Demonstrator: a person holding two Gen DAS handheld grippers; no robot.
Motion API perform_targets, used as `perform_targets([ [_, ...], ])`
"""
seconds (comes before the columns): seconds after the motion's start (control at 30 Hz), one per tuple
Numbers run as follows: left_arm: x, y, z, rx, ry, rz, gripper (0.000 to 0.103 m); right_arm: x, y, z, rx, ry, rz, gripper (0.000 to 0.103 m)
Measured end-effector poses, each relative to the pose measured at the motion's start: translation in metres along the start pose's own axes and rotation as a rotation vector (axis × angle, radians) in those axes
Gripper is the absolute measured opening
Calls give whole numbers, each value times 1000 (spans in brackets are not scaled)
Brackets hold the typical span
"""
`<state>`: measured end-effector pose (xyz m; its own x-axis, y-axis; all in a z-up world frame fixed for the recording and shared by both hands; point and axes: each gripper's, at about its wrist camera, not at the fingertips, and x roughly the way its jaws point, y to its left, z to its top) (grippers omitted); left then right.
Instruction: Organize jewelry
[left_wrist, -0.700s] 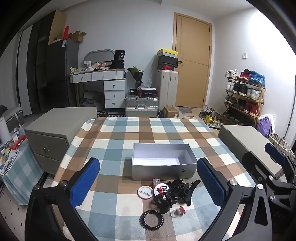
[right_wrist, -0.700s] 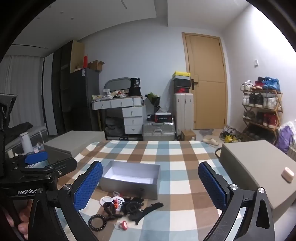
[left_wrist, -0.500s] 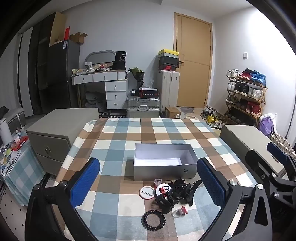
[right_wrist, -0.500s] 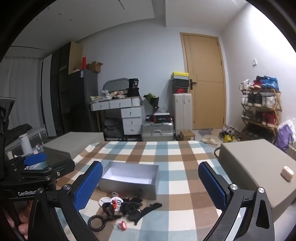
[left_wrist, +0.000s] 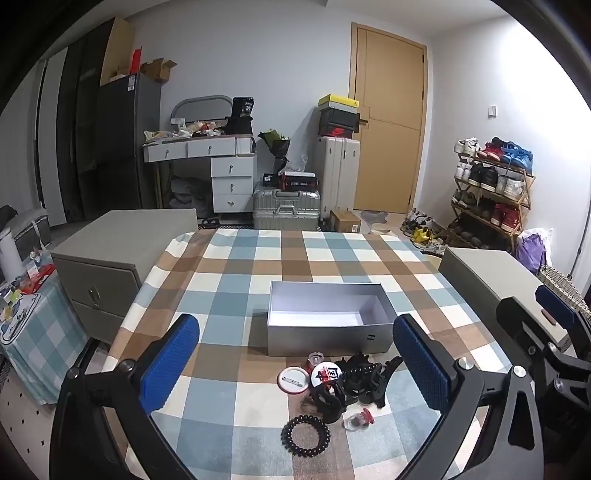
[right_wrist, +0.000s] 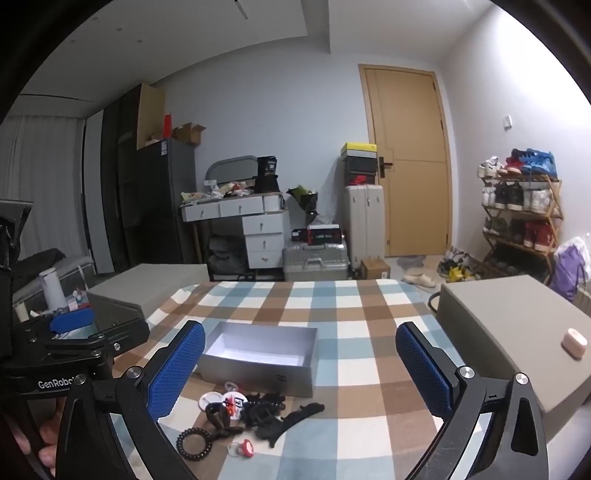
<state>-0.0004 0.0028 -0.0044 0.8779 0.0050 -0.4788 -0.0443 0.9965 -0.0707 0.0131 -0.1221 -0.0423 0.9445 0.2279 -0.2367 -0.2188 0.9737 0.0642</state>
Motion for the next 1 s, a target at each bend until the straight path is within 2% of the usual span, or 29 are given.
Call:
perform_targets([
  [0.23,2,1,-3,-7,16,-20,102,0,-2,-1,1,3,1,103],
  [1.0,2,4,-2,-12,16,-16,102,-3,0,-2,2,-6,17,103],
])
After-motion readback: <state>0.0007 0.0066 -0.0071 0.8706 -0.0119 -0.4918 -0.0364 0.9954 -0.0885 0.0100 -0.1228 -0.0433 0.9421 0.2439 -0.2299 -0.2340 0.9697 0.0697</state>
